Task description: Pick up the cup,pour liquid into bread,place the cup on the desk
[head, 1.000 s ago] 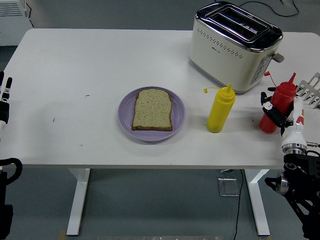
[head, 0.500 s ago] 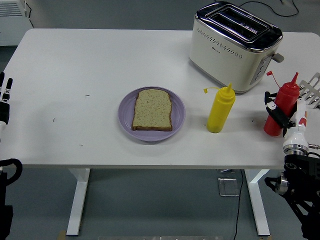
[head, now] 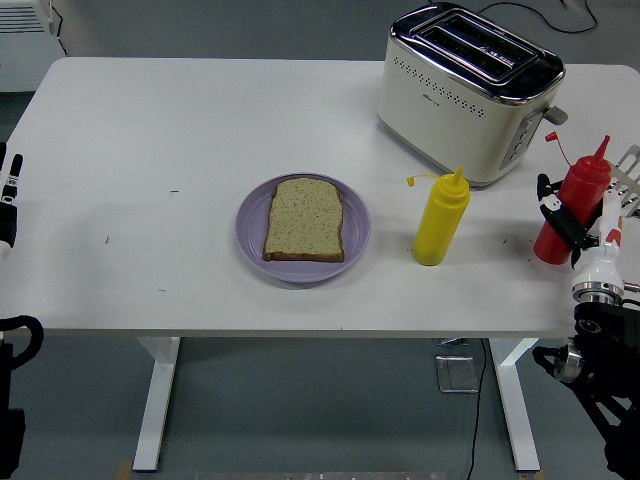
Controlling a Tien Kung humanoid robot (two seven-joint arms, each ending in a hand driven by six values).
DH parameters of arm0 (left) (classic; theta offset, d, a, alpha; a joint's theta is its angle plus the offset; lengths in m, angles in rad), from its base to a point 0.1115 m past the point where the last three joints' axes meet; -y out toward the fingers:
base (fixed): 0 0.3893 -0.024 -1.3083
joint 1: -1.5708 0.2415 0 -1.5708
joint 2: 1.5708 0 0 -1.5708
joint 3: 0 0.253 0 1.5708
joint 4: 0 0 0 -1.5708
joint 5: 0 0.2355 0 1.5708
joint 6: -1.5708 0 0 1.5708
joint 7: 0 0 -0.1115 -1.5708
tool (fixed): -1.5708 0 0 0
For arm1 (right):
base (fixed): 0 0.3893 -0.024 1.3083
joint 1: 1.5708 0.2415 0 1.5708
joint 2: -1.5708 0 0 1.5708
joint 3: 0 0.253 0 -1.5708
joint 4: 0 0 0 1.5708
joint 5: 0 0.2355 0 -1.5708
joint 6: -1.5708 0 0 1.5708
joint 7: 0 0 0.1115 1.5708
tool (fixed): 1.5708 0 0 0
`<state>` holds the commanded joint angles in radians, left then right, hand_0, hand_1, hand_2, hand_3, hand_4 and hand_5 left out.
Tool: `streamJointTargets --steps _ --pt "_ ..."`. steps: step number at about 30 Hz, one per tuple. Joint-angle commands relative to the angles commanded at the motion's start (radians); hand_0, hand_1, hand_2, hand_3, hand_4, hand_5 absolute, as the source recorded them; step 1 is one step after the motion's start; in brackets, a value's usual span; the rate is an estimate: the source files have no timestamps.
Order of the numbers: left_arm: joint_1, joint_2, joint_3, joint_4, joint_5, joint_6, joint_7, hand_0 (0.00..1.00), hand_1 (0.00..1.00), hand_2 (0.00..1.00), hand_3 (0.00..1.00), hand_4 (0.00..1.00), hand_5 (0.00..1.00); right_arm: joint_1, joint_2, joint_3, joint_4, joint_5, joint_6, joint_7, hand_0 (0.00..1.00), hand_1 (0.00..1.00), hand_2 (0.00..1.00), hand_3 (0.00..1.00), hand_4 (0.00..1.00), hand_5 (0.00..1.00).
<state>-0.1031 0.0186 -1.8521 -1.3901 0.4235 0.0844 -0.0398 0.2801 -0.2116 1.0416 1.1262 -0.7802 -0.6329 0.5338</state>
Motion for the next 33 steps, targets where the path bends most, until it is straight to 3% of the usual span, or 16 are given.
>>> streamJointTargets --steps 2,10,19,20,25,26,33 --pt "0.0 0.0 0.0 0.0 0.0 0.0 0.0 0.785 0.736 0.737 0.693 0.508 0.998 -0.001 -0.002 0.007 0.015 0.02 0.0 0.012 0.065 0.042 0.185 0.232 0.754 0.214" --pt "-0.001 0.0 0.0 -0.001 0.0 0.0 0.0 0.786 0.736 0.736 0.694 0.508 0.998 -0.011 -0.013 0.037 0.102 0.037 0.032 0.007 0.059 0.032 0.179 0.249 0.751 0.221" --pt "-0.003 0.001 -0.007 -0.002 0.0 0.0 0.0 0.785 0.736 0.736 0.694 0.508 0.998 0.004 -0.062 0.107 0.235 -0.17 0.025 -0.091 0.064 0.035 0.177 0.251 0.767 0.257" --pt "-0.003 0.001 -0.006 -0.002 0.0 0.0 0.0 0.785 0.736 0.736 0.693 0.508 0.998 0.009 -0.067 0.111 0.246 -0.196 0.022 -0.108 0.08 0.047 0.194 0.265 0.389 0.104" --pt "-0.004 0.001 -0.007 -0.002 0.0 0.0 0.0 0.785 0.736 0.736 0.693 0.508 0.998 0.043 -0.104 0.124 0.301 -0.363 0.038 -0.205 0.08 0.047 0.194 0.265 0.389 0.104" --pt "-0.005 0.001 -0.007 -0.003 0.0 0.0 0.0 0.785 0.736 0.736 0.694 0.508 0.998 0.047 -0.108 0.123 0.304 -0.385 0.041 -0.212 0.064 0.041 0.192 0.257 0.675 0.209" --pt "-0.005 0.001 -0.01 -0.003 0.001 -0.001 -0.001 0.785 0.736 0.736 0.693 0.509 0.998 0.125 -0.158 0.087 0.324 -0.609 0.086 -0.338 0.066 0.041 0.194 0.264 0.691 0.224"
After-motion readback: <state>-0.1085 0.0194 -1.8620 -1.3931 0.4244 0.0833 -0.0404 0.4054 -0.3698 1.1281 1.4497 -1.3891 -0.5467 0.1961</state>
